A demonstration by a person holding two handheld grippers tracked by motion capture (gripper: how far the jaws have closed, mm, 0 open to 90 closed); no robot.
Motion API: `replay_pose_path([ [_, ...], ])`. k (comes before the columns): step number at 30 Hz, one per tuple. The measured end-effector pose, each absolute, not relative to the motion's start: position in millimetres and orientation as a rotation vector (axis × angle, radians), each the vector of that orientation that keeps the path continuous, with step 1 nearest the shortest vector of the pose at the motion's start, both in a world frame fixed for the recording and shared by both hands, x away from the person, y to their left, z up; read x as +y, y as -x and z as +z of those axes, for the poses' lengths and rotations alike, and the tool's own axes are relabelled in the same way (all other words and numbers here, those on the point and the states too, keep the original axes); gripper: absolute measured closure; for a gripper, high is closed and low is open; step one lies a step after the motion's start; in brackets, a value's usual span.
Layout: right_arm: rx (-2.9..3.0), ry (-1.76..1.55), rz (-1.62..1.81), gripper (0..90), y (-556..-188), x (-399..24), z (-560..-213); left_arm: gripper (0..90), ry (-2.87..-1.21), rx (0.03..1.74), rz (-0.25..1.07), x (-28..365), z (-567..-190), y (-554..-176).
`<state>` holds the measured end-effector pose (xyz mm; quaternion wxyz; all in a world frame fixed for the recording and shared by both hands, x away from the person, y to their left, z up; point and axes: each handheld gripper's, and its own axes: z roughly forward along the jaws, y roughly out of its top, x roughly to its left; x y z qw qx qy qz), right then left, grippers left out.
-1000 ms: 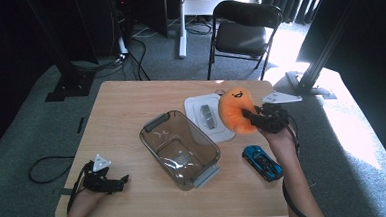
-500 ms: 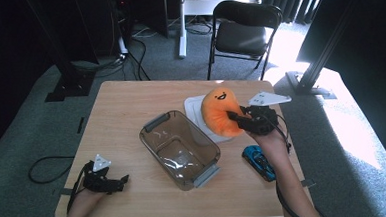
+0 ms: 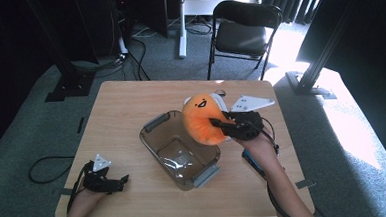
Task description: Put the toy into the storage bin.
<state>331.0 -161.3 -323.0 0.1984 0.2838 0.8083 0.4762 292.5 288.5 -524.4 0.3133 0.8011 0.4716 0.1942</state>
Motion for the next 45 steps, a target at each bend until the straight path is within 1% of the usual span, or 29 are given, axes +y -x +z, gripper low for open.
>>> replay_pose_path([
  [15,2.388,-0.646,1.355,66.1,-320,-127,-336,0.5,-2.113,1.243,0.512,289,-524,-293],
  [22,2.443,-0.607,1.349,65.8,-317,-117,-349,0.5,-2.113,1.243,0.513,289,-524,-293],
  [45,2.546,-0.603,1.297,64.9,-322,-102,-379,0.5,-2.113,1.243,0.512,289,-524,-293],
])
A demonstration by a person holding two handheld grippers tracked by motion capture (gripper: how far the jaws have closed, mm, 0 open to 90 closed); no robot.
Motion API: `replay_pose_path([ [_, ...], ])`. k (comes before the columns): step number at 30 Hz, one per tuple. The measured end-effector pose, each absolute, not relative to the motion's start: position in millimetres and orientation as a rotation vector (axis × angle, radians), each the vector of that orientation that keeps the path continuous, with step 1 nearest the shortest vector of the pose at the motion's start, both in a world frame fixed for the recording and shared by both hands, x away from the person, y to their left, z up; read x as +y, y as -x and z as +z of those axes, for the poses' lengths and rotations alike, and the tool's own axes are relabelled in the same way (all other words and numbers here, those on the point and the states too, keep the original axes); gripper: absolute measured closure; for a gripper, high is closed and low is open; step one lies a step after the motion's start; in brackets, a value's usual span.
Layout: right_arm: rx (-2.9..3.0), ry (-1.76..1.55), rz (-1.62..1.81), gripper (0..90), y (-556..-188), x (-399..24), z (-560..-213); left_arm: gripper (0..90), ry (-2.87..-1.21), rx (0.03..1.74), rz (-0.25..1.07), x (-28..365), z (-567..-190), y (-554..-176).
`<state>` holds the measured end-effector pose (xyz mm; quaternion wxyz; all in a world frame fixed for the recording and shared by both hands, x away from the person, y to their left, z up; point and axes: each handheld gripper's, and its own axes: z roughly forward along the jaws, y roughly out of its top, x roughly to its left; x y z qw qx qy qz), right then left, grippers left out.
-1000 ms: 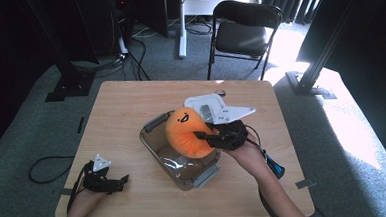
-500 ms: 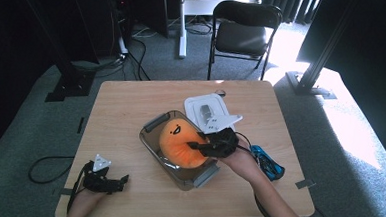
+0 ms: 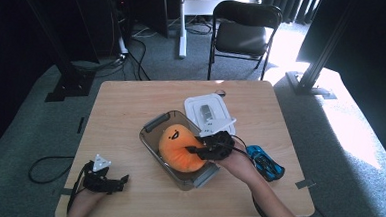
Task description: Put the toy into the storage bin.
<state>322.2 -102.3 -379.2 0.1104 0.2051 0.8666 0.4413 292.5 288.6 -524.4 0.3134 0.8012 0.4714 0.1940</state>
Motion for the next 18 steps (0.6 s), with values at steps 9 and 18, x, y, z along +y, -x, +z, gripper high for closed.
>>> replay_pose_path([
  [9,2.601,-0.617,1.268,64.3,-327,-98,-391,0.5,-2.114,1.242,0.508,289,-524,-293],
  [18,2.648,-0.621,1.226,63.7,-331,-95,-399,0.5,-2.110,1.242,0.510,289,-525,-293],
])
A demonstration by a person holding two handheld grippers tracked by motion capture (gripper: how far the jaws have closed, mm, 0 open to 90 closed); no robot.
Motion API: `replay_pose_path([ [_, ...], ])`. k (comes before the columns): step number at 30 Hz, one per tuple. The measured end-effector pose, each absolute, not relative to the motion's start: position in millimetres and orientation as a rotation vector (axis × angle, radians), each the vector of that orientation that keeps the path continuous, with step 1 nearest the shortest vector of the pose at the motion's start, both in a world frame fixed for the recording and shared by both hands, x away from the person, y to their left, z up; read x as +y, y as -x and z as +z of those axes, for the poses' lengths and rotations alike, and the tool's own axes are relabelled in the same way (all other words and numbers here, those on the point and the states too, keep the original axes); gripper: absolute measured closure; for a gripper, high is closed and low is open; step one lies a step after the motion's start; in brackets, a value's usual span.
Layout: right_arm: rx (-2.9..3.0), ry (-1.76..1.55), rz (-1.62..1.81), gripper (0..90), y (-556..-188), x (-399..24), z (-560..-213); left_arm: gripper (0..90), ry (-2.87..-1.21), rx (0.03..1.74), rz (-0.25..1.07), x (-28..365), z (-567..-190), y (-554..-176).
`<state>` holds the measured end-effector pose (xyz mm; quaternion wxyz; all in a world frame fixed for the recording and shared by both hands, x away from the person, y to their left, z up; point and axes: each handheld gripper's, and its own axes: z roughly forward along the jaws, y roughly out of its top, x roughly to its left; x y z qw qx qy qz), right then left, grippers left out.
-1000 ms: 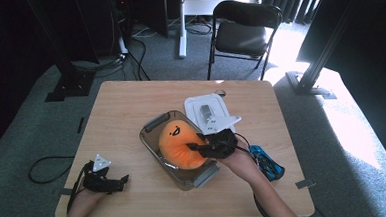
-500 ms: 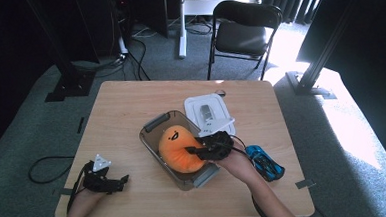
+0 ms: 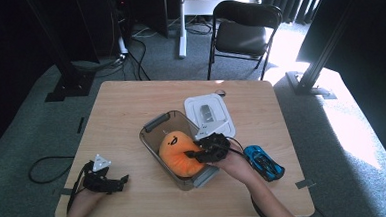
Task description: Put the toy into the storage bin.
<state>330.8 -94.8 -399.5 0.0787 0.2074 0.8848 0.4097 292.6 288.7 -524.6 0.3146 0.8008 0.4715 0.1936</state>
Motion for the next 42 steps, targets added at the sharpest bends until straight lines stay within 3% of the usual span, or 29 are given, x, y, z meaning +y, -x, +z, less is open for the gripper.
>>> replay_pose_path([
  [42,2.849,-0.599,0.909,36.8,-340,-72,-413,0.5,-2.111,1.240,0.509,289,-524,-293],
])
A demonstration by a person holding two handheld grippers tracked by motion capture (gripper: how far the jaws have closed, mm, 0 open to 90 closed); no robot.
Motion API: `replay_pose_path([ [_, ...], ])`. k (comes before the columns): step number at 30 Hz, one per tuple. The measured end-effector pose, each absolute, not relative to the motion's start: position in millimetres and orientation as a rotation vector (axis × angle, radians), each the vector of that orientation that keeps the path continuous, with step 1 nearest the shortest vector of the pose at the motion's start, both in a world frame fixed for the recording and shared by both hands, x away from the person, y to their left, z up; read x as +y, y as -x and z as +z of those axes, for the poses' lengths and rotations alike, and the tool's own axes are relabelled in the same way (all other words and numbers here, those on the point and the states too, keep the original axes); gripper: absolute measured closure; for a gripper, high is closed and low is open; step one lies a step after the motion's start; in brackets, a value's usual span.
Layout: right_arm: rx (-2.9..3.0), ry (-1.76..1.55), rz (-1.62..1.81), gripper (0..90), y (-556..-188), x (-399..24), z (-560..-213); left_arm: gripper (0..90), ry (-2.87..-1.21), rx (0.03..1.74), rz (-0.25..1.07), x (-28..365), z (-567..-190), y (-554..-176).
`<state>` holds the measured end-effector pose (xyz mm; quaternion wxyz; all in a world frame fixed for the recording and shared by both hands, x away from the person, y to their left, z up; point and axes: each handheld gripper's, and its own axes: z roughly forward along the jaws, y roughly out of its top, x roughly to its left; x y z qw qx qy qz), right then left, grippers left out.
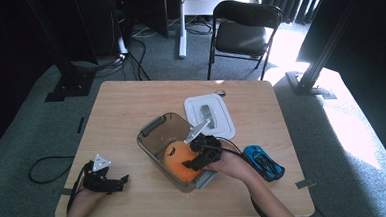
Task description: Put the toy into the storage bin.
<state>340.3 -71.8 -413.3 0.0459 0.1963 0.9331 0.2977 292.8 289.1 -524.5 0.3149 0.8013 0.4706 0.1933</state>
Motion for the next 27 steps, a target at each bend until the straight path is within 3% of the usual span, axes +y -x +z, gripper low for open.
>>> replay_pose_path([
  [27,2.813,-0.634,1.060,20.3,-340,-87,-403,0.5,-2.109,1.242,0.508,289,-525,-293],
])
